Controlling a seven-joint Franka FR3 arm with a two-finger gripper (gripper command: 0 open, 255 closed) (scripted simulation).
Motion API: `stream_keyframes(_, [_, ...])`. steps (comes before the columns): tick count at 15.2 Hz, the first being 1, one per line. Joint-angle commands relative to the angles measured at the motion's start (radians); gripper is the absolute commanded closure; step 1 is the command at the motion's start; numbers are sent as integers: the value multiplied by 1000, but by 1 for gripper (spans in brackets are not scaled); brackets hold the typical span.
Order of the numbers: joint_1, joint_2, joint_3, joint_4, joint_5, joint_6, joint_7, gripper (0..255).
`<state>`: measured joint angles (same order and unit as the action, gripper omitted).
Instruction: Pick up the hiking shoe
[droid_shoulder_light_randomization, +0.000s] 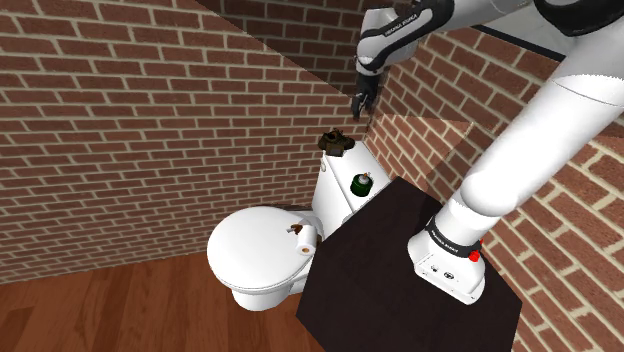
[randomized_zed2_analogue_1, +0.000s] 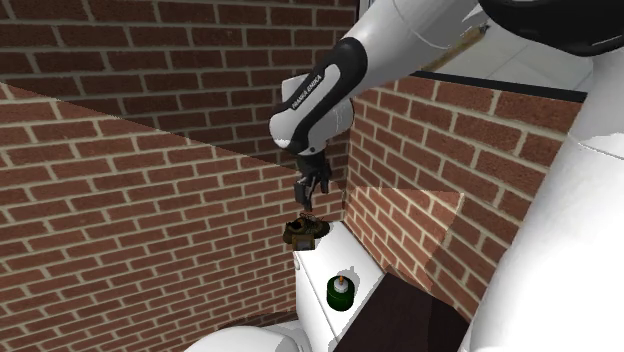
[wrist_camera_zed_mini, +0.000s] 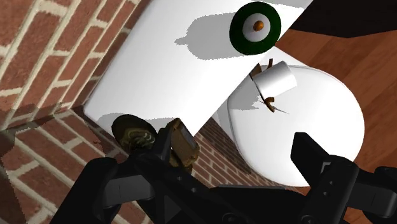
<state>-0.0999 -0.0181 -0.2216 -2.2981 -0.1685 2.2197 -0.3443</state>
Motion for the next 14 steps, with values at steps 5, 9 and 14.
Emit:
stream_keyframes(5, [-36,246,-15,158,63,92,-97,0])
stream_keyframes(9, [-71,403,-7,282,106,127,-155,0])
stream_keyframes(14, [-123,601,13,469,147,139,-214,0])
